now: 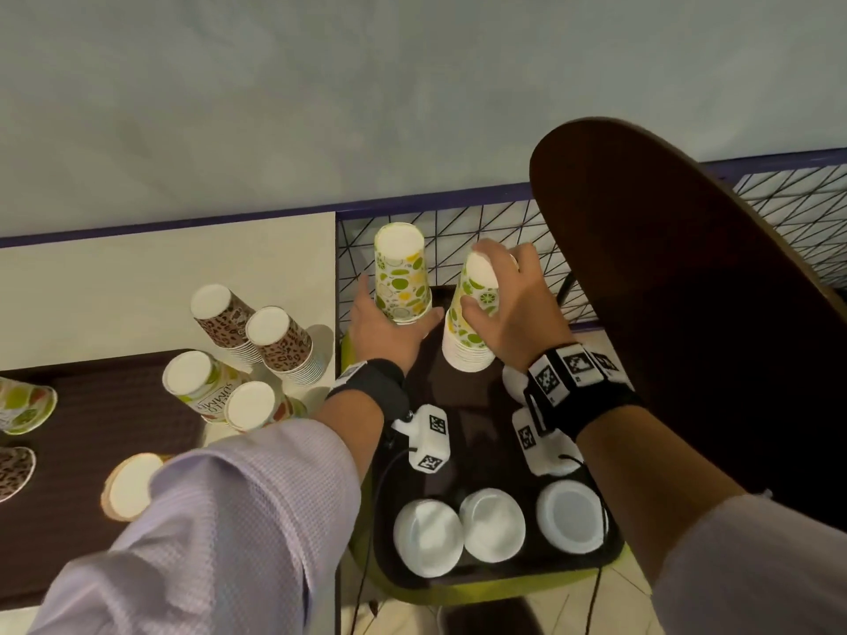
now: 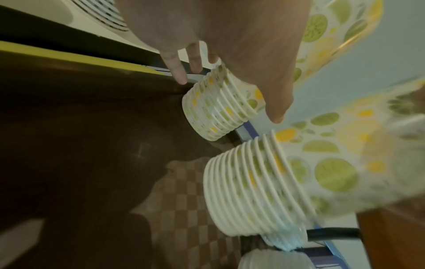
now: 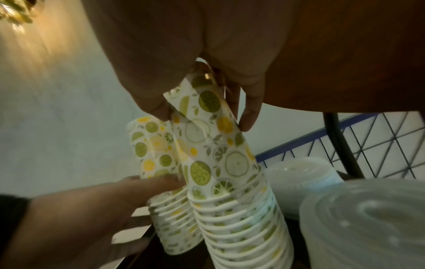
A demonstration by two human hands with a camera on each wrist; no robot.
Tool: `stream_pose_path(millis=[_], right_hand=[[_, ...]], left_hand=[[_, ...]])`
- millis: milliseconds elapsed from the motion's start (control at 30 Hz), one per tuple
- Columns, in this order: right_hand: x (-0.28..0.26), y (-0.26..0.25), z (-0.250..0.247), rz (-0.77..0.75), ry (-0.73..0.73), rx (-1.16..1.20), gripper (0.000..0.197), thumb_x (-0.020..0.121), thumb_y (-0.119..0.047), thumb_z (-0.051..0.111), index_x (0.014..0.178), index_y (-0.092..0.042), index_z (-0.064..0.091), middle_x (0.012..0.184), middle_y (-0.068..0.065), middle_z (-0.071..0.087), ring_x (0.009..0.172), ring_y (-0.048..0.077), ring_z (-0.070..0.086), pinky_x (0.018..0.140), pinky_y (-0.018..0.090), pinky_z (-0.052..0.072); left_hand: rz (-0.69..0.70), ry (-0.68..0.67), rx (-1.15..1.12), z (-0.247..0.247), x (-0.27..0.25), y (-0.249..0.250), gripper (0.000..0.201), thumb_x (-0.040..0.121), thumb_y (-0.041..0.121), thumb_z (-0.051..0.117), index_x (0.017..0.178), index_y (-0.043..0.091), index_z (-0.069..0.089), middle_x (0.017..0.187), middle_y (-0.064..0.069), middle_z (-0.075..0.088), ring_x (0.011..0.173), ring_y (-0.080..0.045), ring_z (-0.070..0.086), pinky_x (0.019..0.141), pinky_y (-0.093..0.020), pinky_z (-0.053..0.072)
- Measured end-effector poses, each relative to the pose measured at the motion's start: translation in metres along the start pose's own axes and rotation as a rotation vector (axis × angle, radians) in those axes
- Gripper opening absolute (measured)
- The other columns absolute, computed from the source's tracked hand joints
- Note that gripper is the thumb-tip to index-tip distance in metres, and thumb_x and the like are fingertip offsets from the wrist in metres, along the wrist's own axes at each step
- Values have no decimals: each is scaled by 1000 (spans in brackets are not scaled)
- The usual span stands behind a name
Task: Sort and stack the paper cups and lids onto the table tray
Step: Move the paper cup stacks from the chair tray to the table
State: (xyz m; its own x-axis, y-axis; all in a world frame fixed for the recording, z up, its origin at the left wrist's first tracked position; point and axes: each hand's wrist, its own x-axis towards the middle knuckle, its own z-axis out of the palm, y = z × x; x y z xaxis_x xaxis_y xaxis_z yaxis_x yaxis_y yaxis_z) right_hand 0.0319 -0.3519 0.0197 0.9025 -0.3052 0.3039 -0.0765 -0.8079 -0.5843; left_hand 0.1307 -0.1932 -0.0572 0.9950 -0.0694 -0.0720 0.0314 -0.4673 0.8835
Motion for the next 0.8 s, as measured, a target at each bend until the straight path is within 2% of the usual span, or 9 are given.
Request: stream_pose_path(millis=[100,167,233,333,467,567,633,733,800], right_hand=[[-18,-4,0,43,-3,-2,68,86,-29,73,147,-27,41,131,5,43,112,20,55,93,30,55],[-26,-6,6,71,34,48,77,83,-29,76,150,-23,37,136,5,45,119,17,51,99,24,47],[-32,-6,13,125,91,184,91,79,-29,81,153,-16,29,142,3,47,126,12,49,104,20,41],[-38,-8,25,250,114,399,95,75,-29,87,149,-18,29,134,-6,54,119,6,55,102,21,48],[-45,-7,45,348,81,504,92,70,-33,91,143,-22,37,128,-9,58,116,4,57,99,23,49],[-51,-1,57,371,85,506,93,70,-28,92,144,-22,37,124,-15,54,109,-7,50,93,12,43],[-55,3,65,377,99,524,94,69,-27,92,144,-27,35,125,-17,52,111,-8,49,91,7,40],[-61,5,76,386,140,520,96,71,-26,90,147,-25,32,128,-9,54,114,1,52,95,17,44],[-63,5,82,394,168,498,98,71,-27,90,149,-21,30,132,-1,55,116,8,55,96,25,47]], left_hand=[[2,-28,3,1,11,1,109,58,58,93,149,26,41,140,3,61,127,-20,61,105,-41,51],[-3,-49,33,0,13,0,87,68,47,93,140,20,50,131,1,65,119,-21,64,94,-33,49],[19,-35,45,-1,10,-5,76,70,43,92,131,17,55,124,-1,66,112,-21,64,91,-33,50],[30,-9,76,-2,-1,-12,81,59,51,90,126,19,57,119,-1,64,108,-20,63,93,-41,55],[13,-55,128,0,-6,-23,98,51,70,76,131,18,56,125,-8,59,120,-28,57,103,-48,50],[-15,-78,97,-3,-5,-23,84,57,69,79,126,26,59,118,3,69,107,-19,66,95,-41,55],[-3,-79,95,-5,-6,-22,83,62,60,83,132,27,54,118,7,68,102,-14,63,90,-33,51],[31,-86,94,-9,-7,-20,80,69,48,90,135,26,50,111,13,62,97,-11,58,86,-28,45],[58,-81,95,-10,-8,-19,78,70,46,91,133,26,51,110,14,60,97,-11,58,86,-29,47]])
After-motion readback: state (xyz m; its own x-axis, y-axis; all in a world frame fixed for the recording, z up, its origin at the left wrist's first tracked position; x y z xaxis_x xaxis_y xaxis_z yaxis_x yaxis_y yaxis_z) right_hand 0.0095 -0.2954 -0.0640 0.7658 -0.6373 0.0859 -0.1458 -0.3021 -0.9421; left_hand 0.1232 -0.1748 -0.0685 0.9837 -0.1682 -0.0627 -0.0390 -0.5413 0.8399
